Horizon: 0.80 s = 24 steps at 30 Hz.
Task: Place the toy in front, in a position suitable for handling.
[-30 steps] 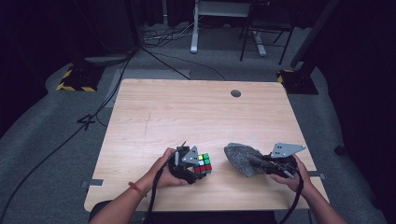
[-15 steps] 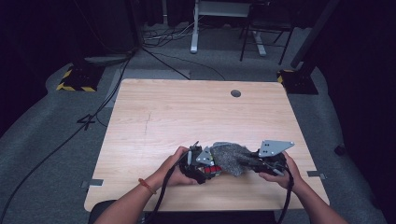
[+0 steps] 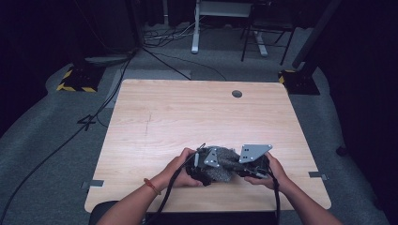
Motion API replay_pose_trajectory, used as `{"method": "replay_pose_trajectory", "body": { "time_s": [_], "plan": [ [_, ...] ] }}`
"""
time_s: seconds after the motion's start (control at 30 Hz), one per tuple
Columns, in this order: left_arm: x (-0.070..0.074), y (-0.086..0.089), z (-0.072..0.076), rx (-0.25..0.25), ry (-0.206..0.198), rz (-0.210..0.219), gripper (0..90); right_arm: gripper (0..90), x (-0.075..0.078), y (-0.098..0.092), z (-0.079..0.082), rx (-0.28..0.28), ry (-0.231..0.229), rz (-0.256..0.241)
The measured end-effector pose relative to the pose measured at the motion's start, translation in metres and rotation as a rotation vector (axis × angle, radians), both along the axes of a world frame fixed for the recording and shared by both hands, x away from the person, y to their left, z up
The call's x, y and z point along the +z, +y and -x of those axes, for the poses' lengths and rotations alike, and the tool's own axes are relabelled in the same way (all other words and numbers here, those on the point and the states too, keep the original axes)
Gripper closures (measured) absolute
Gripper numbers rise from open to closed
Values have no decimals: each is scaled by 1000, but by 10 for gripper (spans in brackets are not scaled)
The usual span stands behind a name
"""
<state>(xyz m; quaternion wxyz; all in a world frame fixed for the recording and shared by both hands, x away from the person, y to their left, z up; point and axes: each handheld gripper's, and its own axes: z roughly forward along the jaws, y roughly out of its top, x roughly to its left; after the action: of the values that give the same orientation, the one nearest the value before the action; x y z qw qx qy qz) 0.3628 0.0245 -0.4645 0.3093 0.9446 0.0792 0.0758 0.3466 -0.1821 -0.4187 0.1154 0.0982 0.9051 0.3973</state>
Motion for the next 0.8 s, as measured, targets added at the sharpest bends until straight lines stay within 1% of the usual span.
{"method": "replay_pose_trajectory", "body": {
  "time_s": [0.1,0.13,0.17,0.2,0.27,0.3,0.37,0.4,0.5,0.57,0.6,0.67,0.7,0.73,0.8],
  "plan": [
    [-2,-1,0,6,-8,-4,337,764,-1,8,4,26,4,6],
    [-2,-1,0,6,-8,-4,337,764,-1,8,4,26,4,6],
    [-2,-2,0,14,-6,4,337,763,-1,10,5,30,5,7],
    [-2,-3,-1,12,-10,-5,337,762,-2,13,6,45,10,5],
    [-2,-3,-1,17,-11,-8,337,762,-2,17,7,44,6,7],
    [-3,-3,-1,21,-10,-6,338,762,-2,18,7,43,-3,17],
    [-2,-2,-2,24,-5,-3,338,762,-2,18,6,39,-6,15],
    [-2,-1,-2,26,-10,-2,338,762,-3,18,4,30,-3,0],
    [-1,-1,-1,23,-10,-10,338,763,-3,15,0,4,-28,14],
    [0,0,-1,20,-12,-11,338,763,-3,12,-2,-4,-23,11],
    [0,1,0,14,-16,-14,339,763,-4,7,-6,-27,-16,4],
    [1,4,0,14,-10,-1,339,764,-5,2,-9,-46,-19,8],
    [2,5,0,11,-7,9,339,764,-6,-1,-10,-59,-28,18],
    [4,6,1,11,-9,12,339,764,-6,-4,-12,-68,-24,14],
    [6,8,2,4,-13,18,338,765,-8,-11,-15,-80,0,-6]
  ]
}}
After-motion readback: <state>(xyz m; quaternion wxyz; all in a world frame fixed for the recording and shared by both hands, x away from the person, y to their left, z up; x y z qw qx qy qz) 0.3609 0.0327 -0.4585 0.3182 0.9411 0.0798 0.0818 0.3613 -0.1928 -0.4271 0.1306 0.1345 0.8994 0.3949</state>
